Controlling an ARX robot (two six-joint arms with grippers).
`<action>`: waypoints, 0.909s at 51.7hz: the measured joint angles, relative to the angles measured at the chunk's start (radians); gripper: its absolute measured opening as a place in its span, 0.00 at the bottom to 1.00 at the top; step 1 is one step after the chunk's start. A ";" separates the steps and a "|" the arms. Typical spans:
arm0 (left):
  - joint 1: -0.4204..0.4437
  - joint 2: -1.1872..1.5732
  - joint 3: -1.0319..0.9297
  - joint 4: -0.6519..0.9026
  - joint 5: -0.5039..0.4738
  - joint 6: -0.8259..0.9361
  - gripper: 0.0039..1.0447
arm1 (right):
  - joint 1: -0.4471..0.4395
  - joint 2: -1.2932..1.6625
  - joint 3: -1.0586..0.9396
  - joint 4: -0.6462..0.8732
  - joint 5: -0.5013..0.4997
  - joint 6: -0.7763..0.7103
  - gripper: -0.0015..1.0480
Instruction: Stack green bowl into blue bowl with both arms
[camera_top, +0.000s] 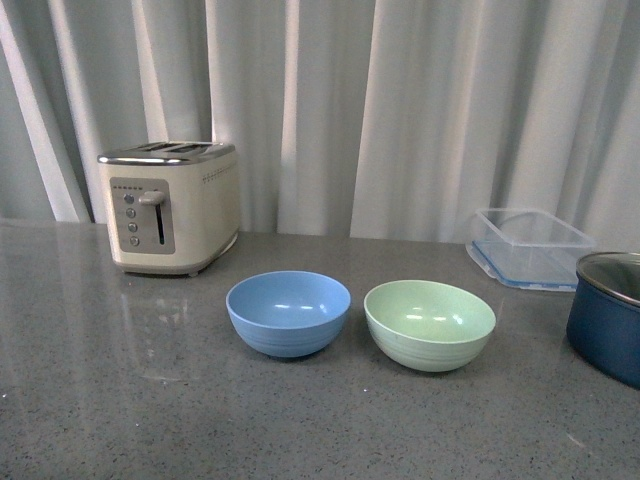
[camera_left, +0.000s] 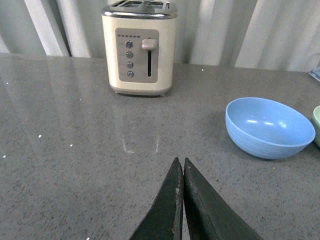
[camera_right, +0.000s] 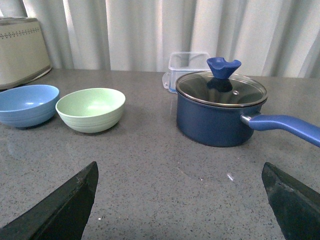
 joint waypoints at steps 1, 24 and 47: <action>0.005 -0.018 -0.018 0.000 0.003 0.000 0.03 | 0.000 0.000 0.000 0.000 0.000 0.000 0.90; 0.097 -0.335 -0.208 -0.129 0.095 0.000 0.03 | 0.000 0.000 0.000 0.000 0.000 0.000 0.90; 0.097 -0.598 -0.273 -0.303 0.095 0.001 0.03 | 0.000 0.000 0.000 0.000 0.000 0.000 0.90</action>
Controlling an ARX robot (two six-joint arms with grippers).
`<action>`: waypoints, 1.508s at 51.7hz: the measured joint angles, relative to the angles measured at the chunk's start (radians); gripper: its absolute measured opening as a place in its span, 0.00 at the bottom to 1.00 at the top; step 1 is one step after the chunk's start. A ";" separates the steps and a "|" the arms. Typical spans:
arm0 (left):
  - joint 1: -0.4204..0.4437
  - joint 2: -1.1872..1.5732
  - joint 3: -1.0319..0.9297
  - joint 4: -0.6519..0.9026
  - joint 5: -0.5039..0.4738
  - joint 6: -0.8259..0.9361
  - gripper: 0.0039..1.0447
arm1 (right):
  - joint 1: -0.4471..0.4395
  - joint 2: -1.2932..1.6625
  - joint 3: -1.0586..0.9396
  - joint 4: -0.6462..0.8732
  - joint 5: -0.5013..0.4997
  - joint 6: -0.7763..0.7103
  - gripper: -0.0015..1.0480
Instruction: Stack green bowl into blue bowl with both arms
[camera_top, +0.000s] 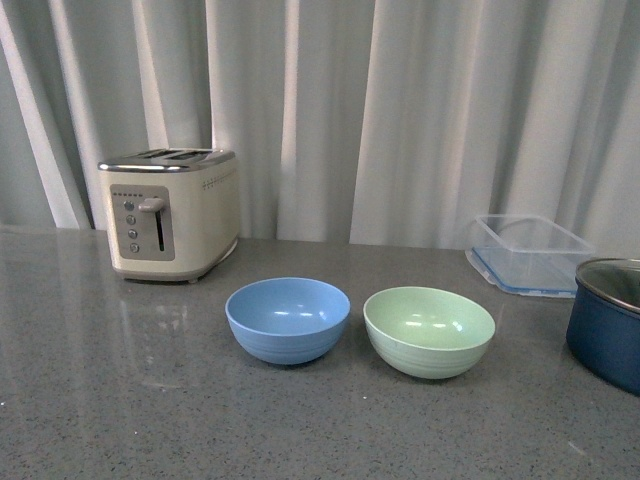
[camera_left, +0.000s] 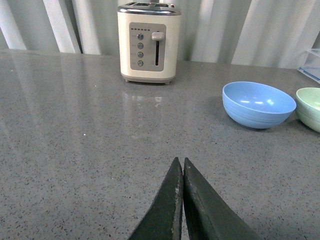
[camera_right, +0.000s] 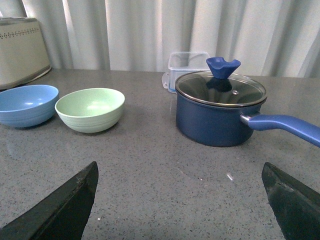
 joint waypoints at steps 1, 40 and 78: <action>0.000 -0.013 0.000 -0.012 0.000 0.000 0.03 | 0.000 0.000 0.000 0.000 0.000 0.000 0.90; 0.000 -0.342 0.000 -0.329 0.000 0.000 0.03 | 0.000 0.000 0.000 0.000 0.000 0.000 0.90; 0.000 -0.578 0.000 -0.573 0.000 0.002 0.45 | 0.034 0.145 0.111 -0.249 0.077 0.072 0.90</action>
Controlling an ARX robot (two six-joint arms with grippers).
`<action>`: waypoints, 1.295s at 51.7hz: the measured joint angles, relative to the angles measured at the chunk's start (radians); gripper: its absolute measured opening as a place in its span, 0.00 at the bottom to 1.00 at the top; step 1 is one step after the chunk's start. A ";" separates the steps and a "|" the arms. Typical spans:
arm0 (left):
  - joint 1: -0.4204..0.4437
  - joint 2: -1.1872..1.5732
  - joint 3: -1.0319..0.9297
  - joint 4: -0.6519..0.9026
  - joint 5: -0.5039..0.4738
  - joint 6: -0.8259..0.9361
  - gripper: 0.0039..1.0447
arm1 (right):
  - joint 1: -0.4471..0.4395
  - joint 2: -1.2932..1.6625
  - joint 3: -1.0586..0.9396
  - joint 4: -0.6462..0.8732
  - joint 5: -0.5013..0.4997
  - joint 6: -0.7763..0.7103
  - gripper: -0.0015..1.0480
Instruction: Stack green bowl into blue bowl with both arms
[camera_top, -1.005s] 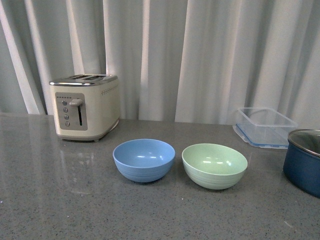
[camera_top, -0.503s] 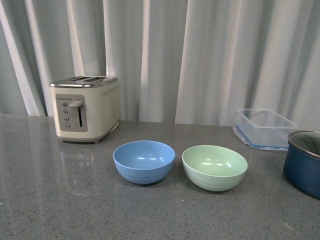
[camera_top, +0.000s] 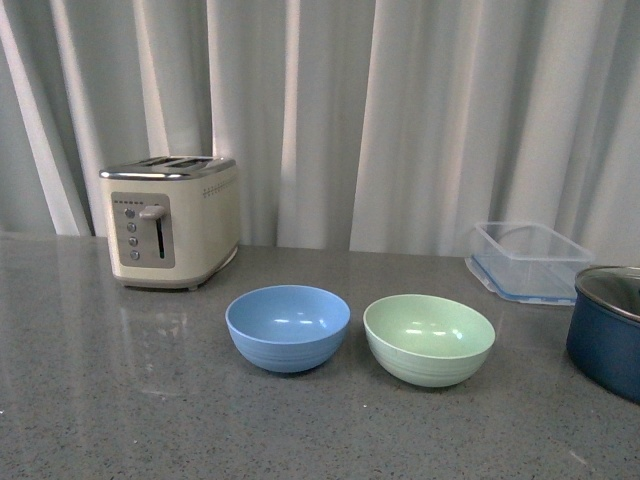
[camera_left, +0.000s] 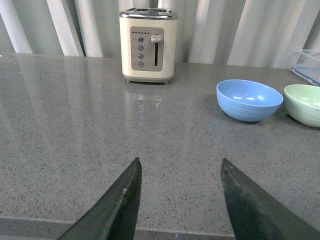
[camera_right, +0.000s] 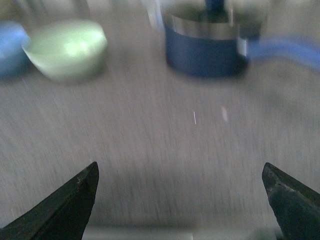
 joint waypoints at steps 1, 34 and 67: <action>0.000 0.000 0.000 0.000 0.000 0.000 0.50 | 0.015 0.113 0.068 -0.121 0.016 0.030 0.90; 0.000 0.000 0.000 0.000 0.002 0.001 0.94 | 0.278 1.419 1.049 -0.175 0.003 0.209 0.90; 0.000 0.000 0.000 0.000 0.002 0.001 0.94 | 0.179 1.811 1.407 -0.196 -0.045 0.230 0.90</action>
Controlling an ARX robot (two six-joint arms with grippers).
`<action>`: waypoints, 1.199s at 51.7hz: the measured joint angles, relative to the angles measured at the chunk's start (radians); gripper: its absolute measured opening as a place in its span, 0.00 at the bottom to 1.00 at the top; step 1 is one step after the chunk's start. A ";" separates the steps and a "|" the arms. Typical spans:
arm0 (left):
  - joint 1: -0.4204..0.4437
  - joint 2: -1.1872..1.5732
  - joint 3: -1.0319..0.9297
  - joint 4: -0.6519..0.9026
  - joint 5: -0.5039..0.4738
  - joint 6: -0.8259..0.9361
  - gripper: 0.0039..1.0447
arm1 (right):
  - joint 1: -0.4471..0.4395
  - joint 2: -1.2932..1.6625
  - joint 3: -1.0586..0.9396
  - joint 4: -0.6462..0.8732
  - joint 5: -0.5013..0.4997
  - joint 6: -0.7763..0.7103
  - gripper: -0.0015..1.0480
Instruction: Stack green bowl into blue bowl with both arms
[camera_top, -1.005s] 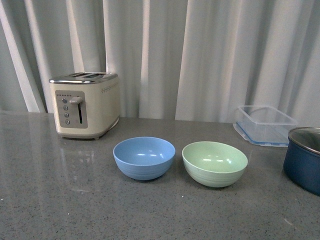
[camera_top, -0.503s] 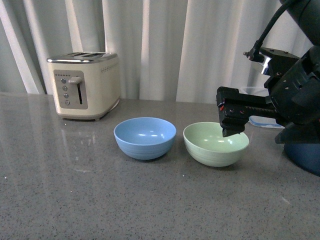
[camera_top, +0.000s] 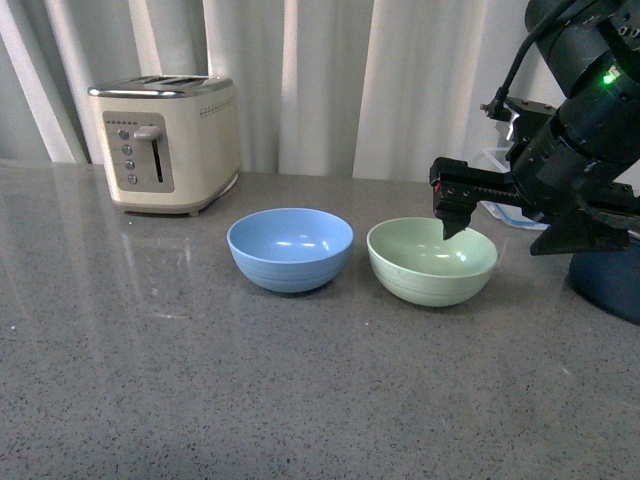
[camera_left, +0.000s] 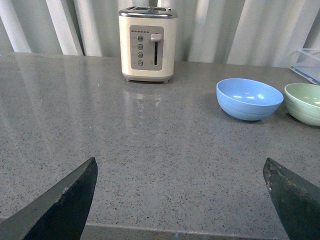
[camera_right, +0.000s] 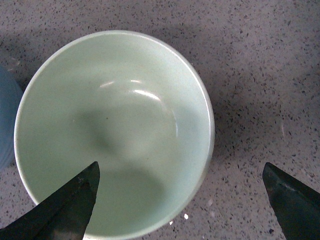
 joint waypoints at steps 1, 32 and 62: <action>0.000 0.000 0.000 0.000 0.000 0.000 0.94 | 0.000 0.004 0.003 0.000 0.000 0.000 0.90; 0.000 0.000 0.000 0.000 0.000 0.000 0.94 | -0.018 0.137 0.084 0.013 -0.048 -0.029 0.79; 0.000 0.000 0.000 0.000 0.000 0.000 0.94 | -0.037 0.134 0.072 0.052 -0.093 -0.040 0.01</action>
